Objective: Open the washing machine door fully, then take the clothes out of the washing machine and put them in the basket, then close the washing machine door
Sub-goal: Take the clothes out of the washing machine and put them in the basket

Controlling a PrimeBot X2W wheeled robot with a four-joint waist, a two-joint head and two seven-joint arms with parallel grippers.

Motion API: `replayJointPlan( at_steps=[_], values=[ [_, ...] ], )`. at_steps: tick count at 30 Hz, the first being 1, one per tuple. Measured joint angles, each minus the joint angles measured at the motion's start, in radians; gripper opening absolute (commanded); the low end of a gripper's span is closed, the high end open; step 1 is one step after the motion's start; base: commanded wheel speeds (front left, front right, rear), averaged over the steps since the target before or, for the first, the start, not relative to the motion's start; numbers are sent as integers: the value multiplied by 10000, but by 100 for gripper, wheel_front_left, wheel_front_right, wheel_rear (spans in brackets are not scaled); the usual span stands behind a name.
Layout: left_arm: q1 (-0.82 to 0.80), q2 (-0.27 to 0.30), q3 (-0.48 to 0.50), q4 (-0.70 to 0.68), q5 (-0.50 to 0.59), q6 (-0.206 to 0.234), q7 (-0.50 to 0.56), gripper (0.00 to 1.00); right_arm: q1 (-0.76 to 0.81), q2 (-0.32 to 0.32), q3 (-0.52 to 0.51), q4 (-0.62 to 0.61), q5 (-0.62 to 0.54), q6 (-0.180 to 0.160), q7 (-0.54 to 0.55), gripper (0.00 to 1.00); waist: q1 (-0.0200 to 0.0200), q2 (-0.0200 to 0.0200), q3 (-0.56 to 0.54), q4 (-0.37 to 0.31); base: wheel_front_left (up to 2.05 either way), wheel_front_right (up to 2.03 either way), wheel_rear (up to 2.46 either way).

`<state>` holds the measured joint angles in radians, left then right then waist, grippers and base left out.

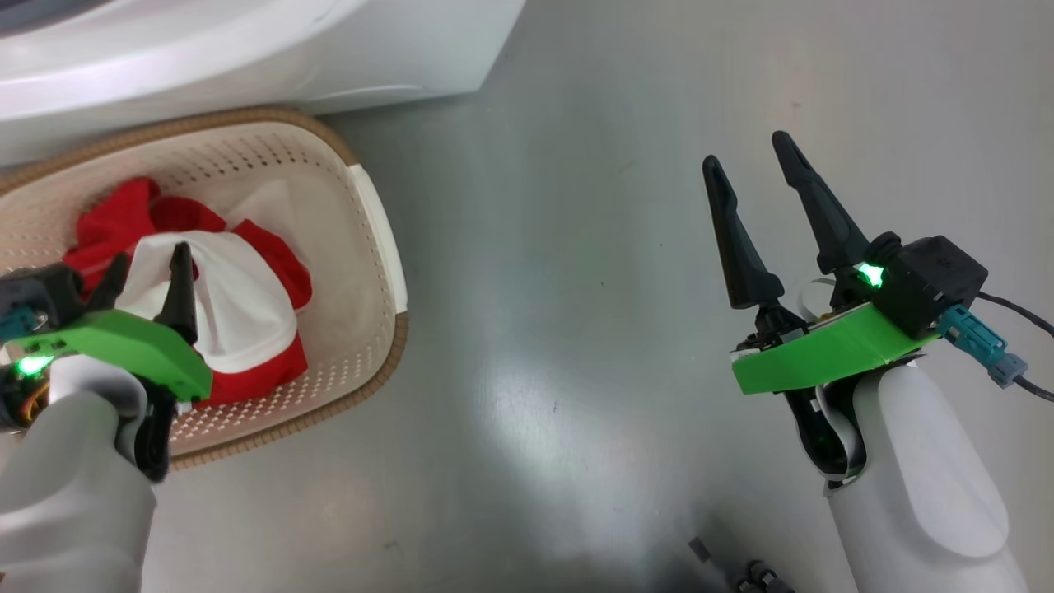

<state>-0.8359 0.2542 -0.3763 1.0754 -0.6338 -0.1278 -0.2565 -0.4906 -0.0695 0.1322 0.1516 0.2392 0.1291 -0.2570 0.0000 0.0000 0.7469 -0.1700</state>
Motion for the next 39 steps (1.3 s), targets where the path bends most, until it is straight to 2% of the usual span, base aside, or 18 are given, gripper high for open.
replayJointPlan(
  at_steps=[13,26,39],
  values=[
    [993,35,694,-1287,-71,0,0,100,353,-267,-96,221,13,0,0,100,0,0,-980,331,0,0,0],
    [2375,-203,2265,-3212,1187,0,0,100,860,-579,-67,483,102,0,0,100,0,0,-2302,608,0,0,0],
    [3743,-671,3156,-5235,2385,0,0,100,1473,-871,-48,656,190,0,0,100,0,0,-3606,878,0,0,0]
  ],
)
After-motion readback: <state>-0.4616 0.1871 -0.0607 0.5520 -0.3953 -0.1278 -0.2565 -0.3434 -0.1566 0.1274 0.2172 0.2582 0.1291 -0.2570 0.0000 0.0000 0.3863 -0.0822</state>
